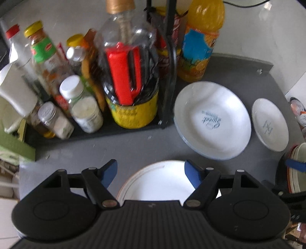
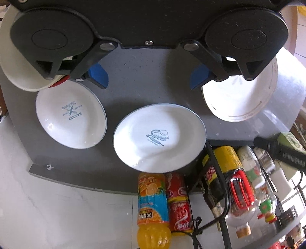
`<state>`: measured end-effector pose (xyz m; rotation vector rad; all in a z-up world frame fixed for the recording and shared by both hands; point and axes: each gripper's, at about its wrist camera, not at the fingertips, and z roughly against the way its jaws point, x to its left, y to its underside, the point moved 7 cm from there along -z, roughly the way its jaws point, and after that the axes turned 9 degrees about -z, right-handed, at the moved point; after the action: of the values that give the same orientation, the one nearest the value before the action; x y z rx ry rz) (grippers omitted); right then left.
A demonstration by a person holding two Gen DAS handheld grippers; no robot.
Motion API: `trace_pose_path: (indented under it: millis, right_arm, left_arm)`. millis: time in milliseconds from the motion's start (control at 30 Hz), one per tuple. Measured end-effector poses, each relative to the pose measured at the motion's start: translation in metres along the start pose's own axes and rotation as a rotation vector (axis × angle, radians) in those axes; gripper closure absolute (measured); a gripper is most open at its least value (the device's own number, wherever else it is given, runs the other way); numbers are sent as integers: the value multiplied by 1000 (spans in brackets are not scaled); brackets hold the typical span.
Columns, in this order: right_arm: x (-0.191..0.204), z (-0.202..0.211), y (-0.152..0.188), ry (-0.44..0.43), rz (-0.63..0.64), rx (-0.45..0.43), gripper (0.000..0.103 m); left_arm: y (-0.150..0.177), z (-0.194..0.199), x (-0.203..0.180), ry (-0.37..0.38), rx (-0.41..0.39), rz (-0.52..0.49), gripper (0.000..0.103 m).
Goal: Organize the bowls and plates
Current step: 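Move both grippers toward the rim of the white 'Sweet' plate, then close both grippers on the rim of the 'Sweet' plate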
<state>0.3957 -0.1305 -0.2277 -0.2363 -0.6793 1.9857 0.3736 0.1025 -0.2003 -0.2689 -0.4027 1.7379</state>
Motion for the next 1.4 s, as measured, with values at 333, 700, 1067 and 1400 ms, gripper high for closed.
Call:
trace_pose_path:
  millis: [333,700,1067,1400]
  right_arm:
    - [-22,-19,14,-12,-177,-27,33]
    - [-22,-38,-1,-29,-297,-94,41]
    - [-30,-74,-12,-35,-430,-77,59]
    - [-31,-108,-18,-22,-492,-46,72]
  left_arm:
    - [-11,-32,-19,36,-21,-60,33]
    - [-12,-72,-38,73,-19,-76,45]
    - [-16,-100,-44,92,-35,-84,54]
    - [-22,-121,-47,104,-39,-57,64]
